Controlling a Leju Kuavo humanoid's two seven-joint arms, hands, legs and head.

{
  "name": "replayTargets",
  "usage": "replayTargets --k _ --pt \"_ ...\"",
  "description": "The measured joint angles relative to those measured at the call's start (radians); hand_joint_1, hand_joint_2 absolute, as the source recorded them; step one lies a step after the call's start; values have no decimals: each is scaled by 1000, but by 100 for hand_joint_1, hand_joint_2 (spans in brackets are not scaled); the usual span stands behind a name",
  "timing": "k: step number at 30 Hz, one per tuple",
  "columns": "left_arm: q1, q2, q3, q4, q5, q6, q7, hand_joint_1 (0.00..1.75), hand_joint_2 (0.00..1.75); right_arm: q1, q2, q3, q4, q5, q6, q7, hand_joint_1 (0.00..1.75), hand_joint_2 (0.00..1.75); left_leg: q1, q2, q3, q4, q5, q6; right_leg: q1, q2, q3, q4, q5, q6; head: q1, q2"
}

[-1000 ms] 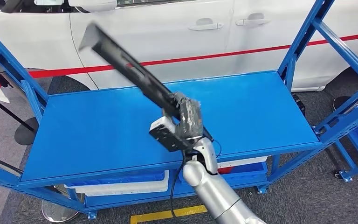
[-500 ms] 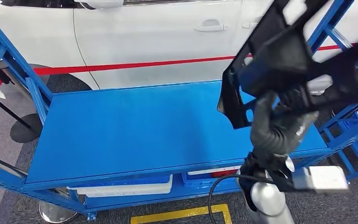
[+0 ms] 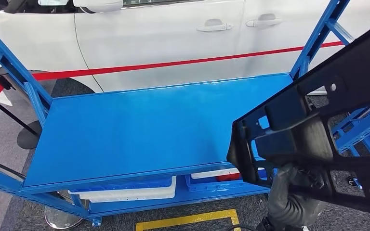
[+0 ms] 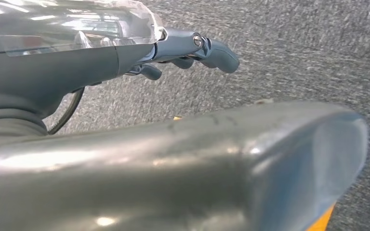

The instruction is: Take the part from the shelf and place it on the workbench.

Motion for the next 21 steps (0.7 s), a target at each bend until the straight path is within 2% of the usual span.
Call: replayTargets --k 2,3,4,5,6,8,9,10,12,13,14,15,17,18,19,20,21 --pt "0 -2 2 0 0 2 -1 0 0 45 2 0 -12 -33 35 -15 175 175 1 2 -42 130 -90 -5 3 3 -19 2 12 -6 -1 0" --pt "0 -2 3 0 0 2 -1 0 0 62 3 0 -16 -43 46 -17 175 175 1 2 -55 184 -120 -6 5 6 -31 4 20 -7 -1 0" --pt "0 -2 4 0 0 3 -1 0 0 75 4 0 -20 -49 52 -18 175 175 1 2 -51 206 -130 -4 7 12 -42 5 28 -7 -1 0" --pt "0 -2 5 0 0 4 -1 0 0 87 4 -1 -23 -54 58 -19 175 175 1 1 -25 184 -121 0 10 21 -53 6 36 -6 -1 0" --pt "-1 -2 5 0 1 5 -1 0 0 100 6 -3 -28 -58 66 -19 175 175 -1 -3 22 122 -99 8 12 31 -63 7 46 -5 -1 0" --pt "-2 -1 7 0 5 10 -2 0 0 131 17 -14 -38 -65 96 -20 175 175 -9 -31 122 -33 -60 28 14 49 -77 6 66 0 0 0" --pt "-2 -1 7 -1 8 14 -2 0 0 150 25 -24 -42 -68 117 -20 175 175 -14 -43 151 -82 -47 37 14 56 -81 4 76 5 -2 0" --pt "-2 -2 8 -1 11 16 -3 0 0 169 35 -40 -44 -72 143 -20 175 175 -19 -50 161 -103 -42 42 11 62 -83 2 85 11 -3 0" --pt "-1 -5 10 -1 15 21 -2 0 0 211 59 -82 -45 -82 207 -20 175 175 -23 -38 154 -107 -23 48 9 76 -83 -6 104 26 -6 0" --pt "-1 -6 10 -1 16 22 -2 0 0 232 76 -108 -46 -88 247 -21 175 175 -21 -27 149 -111 -10 51 8 76 -87 -4 100 30 -6 0" --pt "-1 -8 11 -1 16 24 -1 0 0 250 95 -137 -47 -92 286 -21 175 175 -18 -15 142 -116 4 57 9 69 -95 11 78 34 -4 0" --pt "0 -9 12 -1 14 25 0 0 0 264 115 -167 -49 -95 324 -21 175 175 -15 -1 131 -122 19 61 8 55 -108 44 36 37 -2 0" --pt "5 -9 12 -1 11 26 1 0 0 281 151 -221 -50 -94 372 -21 175 175 -15 26 105 -122 40 67 2 22 -136 160 -74 46 1 0" --pt "7 -8 12 -1 10 26 1 0 0 288 167 -243 -50 -91 383 -20 175 175 -15 40 91 -121 50 65 -3 14 -144 221 -107 53 1 0" --pt "8 -8 13 -1 8 25 2 0 0 295 182 -262 -50 -86 390 -20 175 175 -15 55 76 -118 58 63 -7 9 -142 264 -115 61 1 0" --pt "8 -8 13 -1 6 23 2 0 0 302 196 -276 -50 -80 393 -20 175 175 -14 70 62 -114 66 59 -12 5 -125 278 -100 67 1 0" --pt "7 -8 13 -1 4 21 2 0 0 308 208 -287 -50 -75 394 -20 175 175 -13 85 48 -107 72 55 -16 -3 -88 255 -74 72 1 0"
